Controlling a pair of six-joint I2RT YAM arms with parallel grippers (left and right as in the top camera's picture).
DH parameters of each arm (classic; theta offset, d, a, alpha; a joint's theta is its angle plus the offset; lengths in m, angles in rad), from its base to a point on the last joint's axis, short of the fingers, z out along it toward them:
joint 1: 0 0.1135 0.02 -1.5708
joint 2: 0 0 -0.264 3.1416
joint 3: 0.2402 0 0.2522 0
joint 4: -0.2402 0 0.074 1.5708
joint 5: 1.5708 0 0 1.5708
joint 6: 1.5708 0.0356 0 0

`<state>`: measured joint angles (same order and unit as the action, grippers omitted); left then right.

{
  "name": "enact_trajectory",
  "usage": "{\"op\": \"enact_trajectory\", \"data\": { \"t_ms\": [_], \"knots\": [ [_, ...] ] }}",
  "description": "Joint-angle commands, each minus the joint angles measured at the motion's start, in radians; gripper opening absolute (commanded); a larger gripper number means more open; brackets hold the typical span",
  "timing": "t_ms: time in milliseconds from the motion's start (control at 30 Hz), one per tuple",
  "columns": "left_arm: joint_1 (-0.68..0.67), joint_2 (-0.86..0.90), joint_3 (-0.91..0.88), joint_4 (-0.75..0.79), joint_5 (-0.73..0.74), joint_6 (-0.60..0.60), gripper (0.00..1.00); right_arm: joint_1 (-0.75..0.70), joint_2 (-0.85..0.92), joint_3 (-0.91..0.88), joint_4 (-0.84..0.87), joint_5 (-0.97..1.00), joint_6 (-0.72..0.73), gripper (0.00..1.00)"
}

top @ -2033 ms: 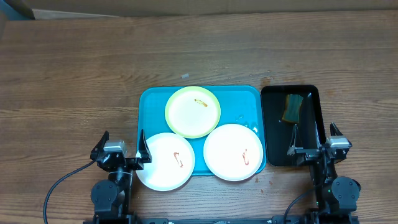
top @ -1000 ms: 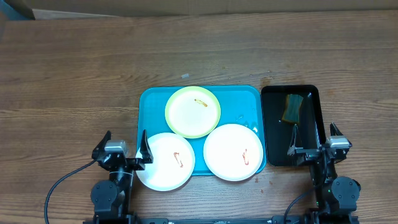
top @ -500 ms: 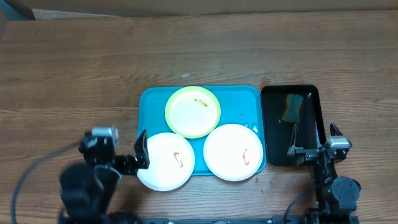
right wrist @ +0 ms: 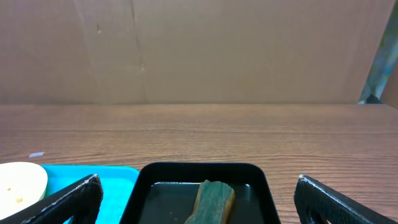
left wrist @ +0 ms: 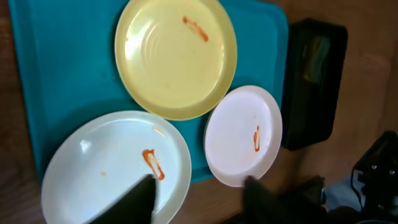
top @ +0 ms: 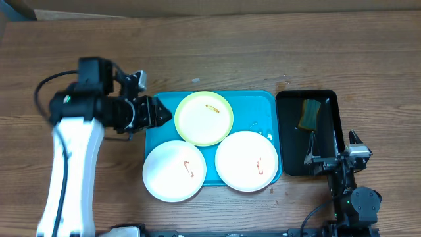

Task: Clean dirty plates on tray and stack at the side
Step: 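Reach left gripper to the yellow plate's left rim and grasp it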

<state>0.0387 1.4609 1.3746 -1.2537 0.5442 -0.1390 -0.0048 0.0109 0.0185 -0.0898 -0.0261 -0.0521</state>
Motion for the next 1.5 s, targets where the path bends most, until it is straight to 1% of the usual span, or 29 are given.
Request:
{"op": "enact_trajectory", "data": {
  "t_ms": [0, 67, 167, 300, 533, 633, 833, 867, 900, 933, 1100, 1400, 1467],
  "knots": [
    [-0.028, 0.082, -0.012, -0.003, -0.079, -0.078, 0.31, 0.005, -0.008, -0.011, 0.006, -0.002, -0.001, 1.00],
    [-0.065, 0.143, -0.034, 0.014, -0.172, -0.145, 0.33, 0.005, -0.008, -0.011, 0.006, -0.002, -0.001, 1.00],
    [-0.114, 0.209, -0.048, 0.062, -0.215, -0.161, 0.37, 0.005, -0.008, -0.011, 0.006, -0.002, -0.001, 1.00],
    [-0.164, 0.285, -0.050, 0.121, -0.306, -0.216, 0.39, 0.005, -0.008, -0.011, 0.006, -0.002, -0.001, 1.00],
    [-0.193, 0.395, -0.050, 0.197, -0.376, -0.236, 0.39, 0.005, -0.008, -0.011, 0.006, -0.002, -0.001, 1.00],
    [-0.193, 0.435, -0.050, 0.217, -0.376, -0.236, 0.32, 0.005, -0.008, -0.011, 0.006, -0.002, -0.001, 1.00],
    [-0.196, 0.512, -0.051, 0.278, -0.375, -0.235, 0.27, 0.005, -0.008, -0.011, 0.006, -0.002, -0.001, 1.00],
    [-0.197, 0.518, -0.051, 0.291, -0.375, -0.235, 0.24, 0.005, -0.008, -0.011, 0.006, -0.002, -0.001, 1.00],
    [-0.197, 0.526, -0.051, 0.305, -0.374, -0.235, 0.15, 0.005, -0.008, -0.011, 0.006, -0.002, -0.001, 1.00],
    [-0.197, 0.527, -0.051, 0.315, -0.374, -0.235, 0.04, 0.005, -0.008, -0.011, 0.006, -0.002, -0.001, 1.00],
    [-0.196, 0.521, -0.027, 0.375, -0.368, -0.187, 0.04, 0.005, -0.008, -0.011, 0.006, -0.002, -0.001, 1.00],
    [-0.204, 0.521, 0.091, 0.459, -0.370, -0.038, 0.04, 0.005, -0.008, -0.011, 0.006, -0.002, -0.001, 1.00],
    [-0.209, 0.521, 0.102, 0.475, -0.372, -0.016, 0.06, 0.005, -0.008, -0.011, 0.006, -0.002, -0.001, 1.00]
  ]
}}
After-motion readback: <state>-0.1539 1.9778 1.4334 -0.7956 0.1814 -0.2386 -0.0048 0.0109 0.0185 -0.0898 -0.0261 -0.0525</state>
